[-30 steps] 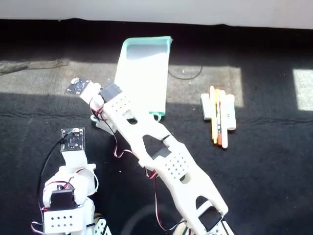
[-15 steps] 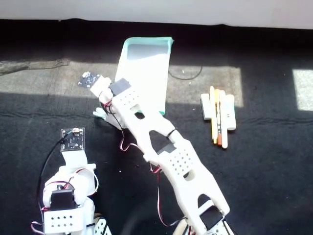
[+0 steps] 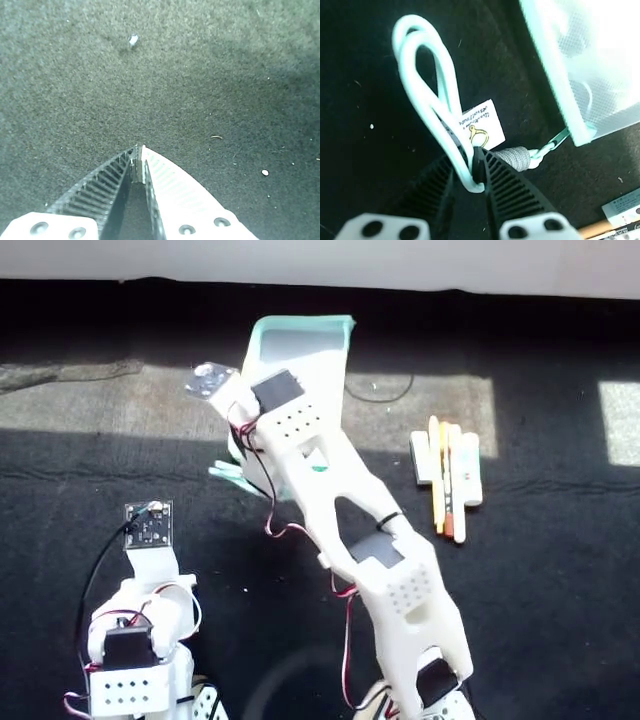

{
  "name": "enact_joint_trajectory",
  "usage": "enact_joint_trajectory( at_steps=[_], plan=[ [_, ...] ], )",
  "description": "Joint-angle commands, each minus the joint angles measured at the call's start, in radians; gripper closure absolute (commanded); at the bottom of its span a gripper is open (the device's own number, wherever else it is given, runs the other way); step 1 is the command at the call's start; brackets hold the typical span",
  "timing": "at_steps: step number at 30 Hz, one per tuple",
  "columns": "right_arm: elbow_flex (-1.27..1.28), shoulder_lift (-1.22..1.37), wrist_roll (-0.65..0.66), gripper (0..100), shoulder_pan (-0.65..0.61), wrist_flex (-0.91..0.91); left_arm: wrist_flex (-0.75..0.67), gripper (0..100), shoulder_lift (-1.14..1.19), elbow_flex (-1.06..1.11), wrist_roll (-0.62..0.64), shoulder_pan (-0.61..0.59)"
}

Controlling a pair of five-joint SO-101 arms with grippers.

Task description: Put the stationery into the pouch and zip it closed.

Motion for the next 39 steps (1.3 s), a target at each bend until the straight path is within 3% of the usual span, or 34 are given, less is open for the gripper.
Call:
enact_joint_trajectory(
  at_steps=[1, 10, 13, 16, 18, 32, 39],
  plan=[
    [0.211, -0.180, 0.008, 99.3, -0.004, 0.015, 0.006, 99, -0.001, 0.015, 0.006, 0.013],
    [0.779, -0.371, 0.002, 99.1, 0.073, -0.209, 0.006, 99, -0.001, 0.015, 0.006, 0.013],
    [0.862, -0.383, 0.002, 92.0, 0.085, -0.226, 0.006, 99, -0.001, 0.015, 0.006, 0.013],
    [0.891, -0.386, 0.002, 77.2, 0.082, -0.199, 0.006, 99, -0.001, 0.015, 0.006, 0.013],
    [0.892, -0.389, 0.008, 72.4, 0.073, -0.179, 0.006, 99, -0.001, 0.015, 0.006, 0.013],
    [0.897, -0.943, -0.041, 73.2, 0.042, -0.185, 0.006, 99, -0.001, 0.015, 0.006, 0.013],
    [0.898, -0.863, -0.083, 73.2, 0.041, -0.193, 0.006, 99, -0.001, 0.015, 0.006, 0.013]
  ],
)
